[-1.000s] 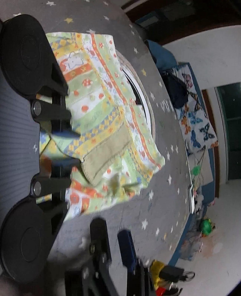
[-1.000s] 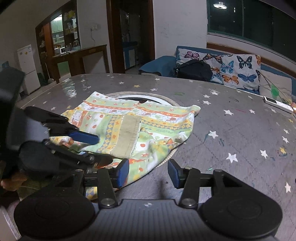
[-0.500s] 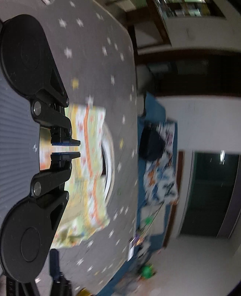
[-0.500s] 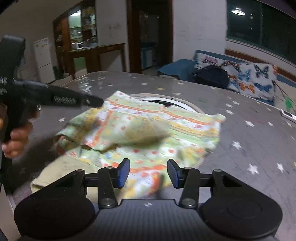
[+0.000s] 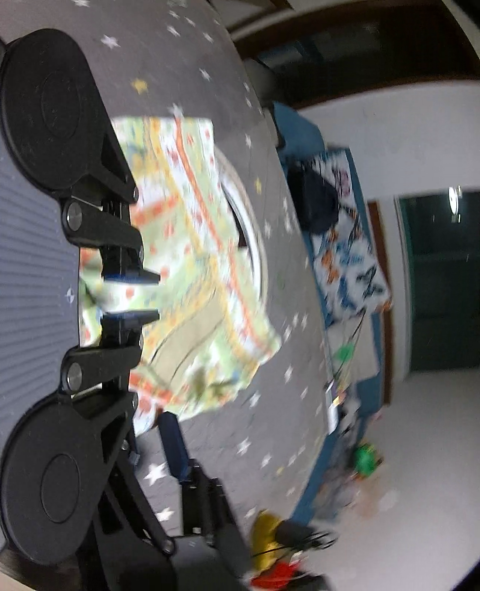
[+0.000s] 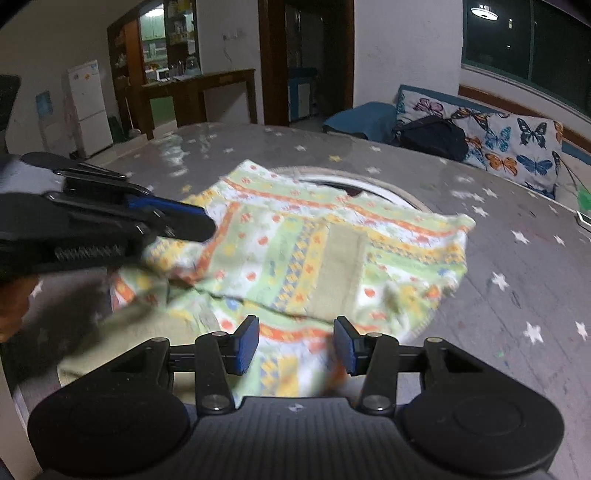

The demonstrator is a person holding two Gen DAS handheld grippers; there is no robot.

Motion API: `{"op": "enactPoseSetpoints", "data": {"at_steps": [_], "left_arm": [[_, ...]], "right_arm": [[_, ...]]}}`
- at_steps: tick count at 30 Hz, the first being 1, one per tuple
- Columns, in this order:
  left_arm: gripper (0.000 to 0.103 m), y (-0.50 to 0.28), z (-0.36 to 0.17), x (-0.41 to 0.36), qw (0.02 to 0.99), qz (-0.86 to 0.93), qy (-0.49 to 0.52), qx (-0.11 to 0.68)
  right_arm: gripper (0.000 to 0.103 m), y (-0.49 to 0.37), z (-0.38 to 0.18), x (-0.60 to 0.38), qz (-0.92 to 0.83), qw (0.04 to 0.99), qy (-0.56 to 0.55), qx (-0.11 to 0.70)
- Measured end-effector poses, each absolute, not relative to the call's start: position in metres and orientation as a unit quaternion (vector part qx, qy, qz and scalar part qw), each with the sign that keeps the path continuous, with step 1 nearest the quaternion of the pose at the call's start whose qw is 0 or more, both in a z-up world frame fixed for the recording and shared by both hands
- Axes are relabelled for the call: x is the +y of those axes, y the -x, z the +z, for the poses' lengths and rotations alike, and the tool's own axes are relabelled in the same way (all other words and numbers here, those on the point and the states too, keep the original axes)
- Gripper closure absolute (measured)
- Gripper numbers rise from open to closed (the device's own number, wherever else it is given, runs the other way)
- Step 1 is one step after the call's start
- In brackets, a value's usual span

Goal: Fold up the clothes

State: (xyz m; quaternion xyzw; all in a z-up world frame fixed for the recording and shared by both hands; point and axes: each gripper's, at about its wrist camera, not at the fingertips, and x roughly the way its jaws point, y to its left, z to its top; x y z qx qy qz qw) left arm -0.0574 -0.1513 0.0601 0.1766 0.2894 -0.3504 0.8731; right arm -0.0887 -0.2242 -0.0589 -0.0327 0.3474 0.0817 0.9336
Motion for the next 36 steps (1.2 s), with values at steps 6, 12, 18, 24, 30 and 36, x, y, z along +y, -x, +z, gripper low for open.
{"op": "enactPoseSetpoints", "data": {"at_steps": [6, 12, 18, 24, 30, 36], "left_arm": [[0.067, 0.053, 0.043, -0.186, 0.849, -0.363, -0.234, 0.303], [0.06, 0.047, 0.033, -0.193, 0.827, -0.392, -0.25, 0.317], [0.076, 0.039, 0.026, -0.198, 0.831, -0.38, -0.261, 0.311], [0.099, 0.036, 0.031, -0.195, 0.858, -0.351, -0.23, 0.296], [0.101, 0.015, 0.057, -0.157, 0.899, -0.295, -0.142, 0.292], [0.101, 0.001, 0.072, -0.114, 0.919, -0.254, -0.08, 0.289]], "right_arm": [[0.057, 0.099, -0.068, -0.238, 0.078, 0.929, 0.02, 0.361], [0.057, 0.102, -0.072, -0.244, 0.081, 0.929, 0.002, 0.36], [0.057, 0.102, -0.074, -0.245, 0.087, 0.93, 0.0, 0.358], [0.057, 0.103, -0.075, -0.245, 0.089, 0.931, -0.002, 0.354], [0.057, 0.107, -0.067, -0.243, 0.083, 0.936, 0.01, 0.342], [0.057, 0.1, -0.048, -0.236, 0.09, 0.943, 0.021, 0.32]]}}
